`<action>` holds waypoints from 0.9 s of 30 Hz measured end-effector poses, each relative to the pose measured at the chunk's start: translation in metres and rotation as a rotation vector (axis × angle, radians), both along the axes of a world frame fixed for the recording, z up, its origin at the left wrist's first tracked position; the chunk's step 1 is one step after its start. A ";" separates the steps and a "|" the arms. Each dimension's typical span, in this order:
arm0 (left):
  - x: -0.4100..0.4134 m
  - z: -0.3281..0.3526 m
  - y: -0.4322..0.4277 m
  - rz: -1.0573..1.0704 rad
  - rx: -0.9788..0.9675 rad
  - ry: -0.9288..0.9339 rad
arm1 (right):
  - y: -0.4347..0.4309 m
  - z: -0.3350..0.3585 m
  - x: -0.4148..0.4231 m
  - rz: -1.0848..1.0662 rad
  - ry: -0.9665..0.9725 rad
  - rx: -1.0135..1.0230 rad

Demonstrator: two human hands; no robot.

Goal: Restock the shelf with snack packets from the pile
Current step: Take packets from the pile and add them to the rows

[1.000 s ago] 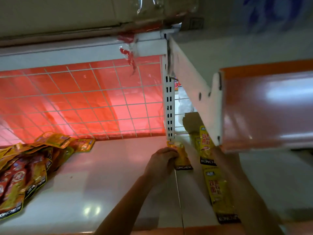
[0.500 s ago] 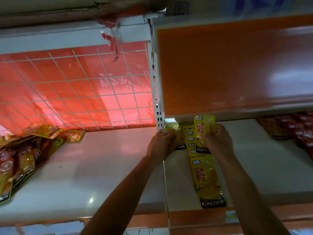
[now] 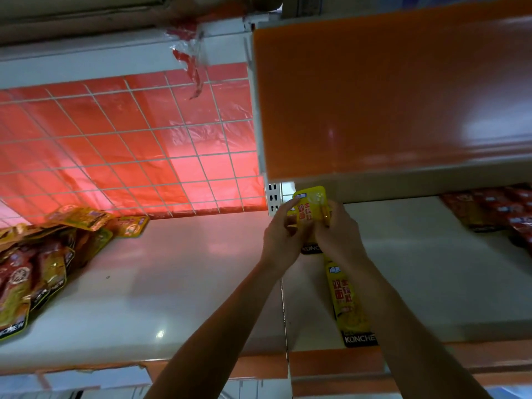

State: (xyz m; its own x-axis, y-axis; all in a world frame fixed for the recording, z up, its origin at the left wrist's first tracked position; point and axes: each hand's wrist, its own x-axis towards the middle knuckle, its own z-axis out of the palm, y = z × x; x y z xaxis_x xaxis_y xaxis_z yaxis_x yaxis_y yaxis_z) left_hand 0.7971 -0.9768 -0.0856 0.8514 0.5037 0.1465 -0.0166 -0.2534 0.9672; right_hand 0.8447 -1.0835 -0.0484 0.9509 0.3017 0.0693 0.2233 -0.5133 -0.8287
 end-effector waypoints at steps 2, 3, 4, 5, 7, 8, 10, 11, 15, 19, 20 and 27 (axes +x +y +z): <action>0.000 0.000 0.005 0.082 -0.057 0.036 | -0.001 -0.001 0.001 0.023 -0.104 -0.088; -0.001 -0.001 0.010 0.130 -0.034 0.069 | -0.004 -0.002 0.004 0.018 -0.140 -0.131; -0.002 -0.004 0.015 0.167 0.006 0.108 | -0.008 -0.003 0.006 0.007 -0.164 -0.162; -0.003 -0.007 0.020 0.188 0.048 0.141 | -0.012 -0.005 0.008 -0.005 -0.181 -0.181; -0.007 -0.012 0.025 0.195 0.149 0.199 | -0.018 -0.008 0.012 -0.021 -0.206 -0.217; -0.008 -0.015 0.027 0.186 0.201 0.226 | -0.020 -0.011 0.013 -0.025 -0.211 -0.236; -0.007 -0.019 0.026 0.160 0.260 0.260 | -0.021 -0.015 0.014 -0.022 -0.204 -0.271; -0.007 -0.020 0.024 0.148 0.280 0.266 | -0.021 -0.018 0.014 -0.010 -0.200 -0.292; -0.003 -0.021 0.017 0.120 0.458 0.296 | -0.021 -0.027 0.013 0.047 -0.203 -0.359; -0.001 -0.026 0.015 0.110 0.588 0.330 | -0.021 -0.030 0.012 0.078 -0.193 -0.398; -0.001 -0.027 0.015 0.109 0.615 0.339 | -0.021 -0.030 0.012 0.081 -0.199 -0.405; 0.003 -0.030 0.016 0.107 0.666 0.364 | -0.018 -0.028 0.013 0.078 -0.218 -0.396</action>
State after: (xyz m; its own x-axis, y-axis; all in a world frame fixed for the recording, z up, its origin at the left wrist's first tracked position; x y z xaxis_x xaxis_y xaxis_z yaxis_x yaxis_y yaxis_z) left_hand 0.8005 -0.9609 -0.1156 0.8558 0.4894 0.1677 0.3308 -0.7670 0.5499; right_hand 0.8576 -1.1020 -0.0760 0.9005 0.4151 0.1300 0.4208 -0.7559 -0.5016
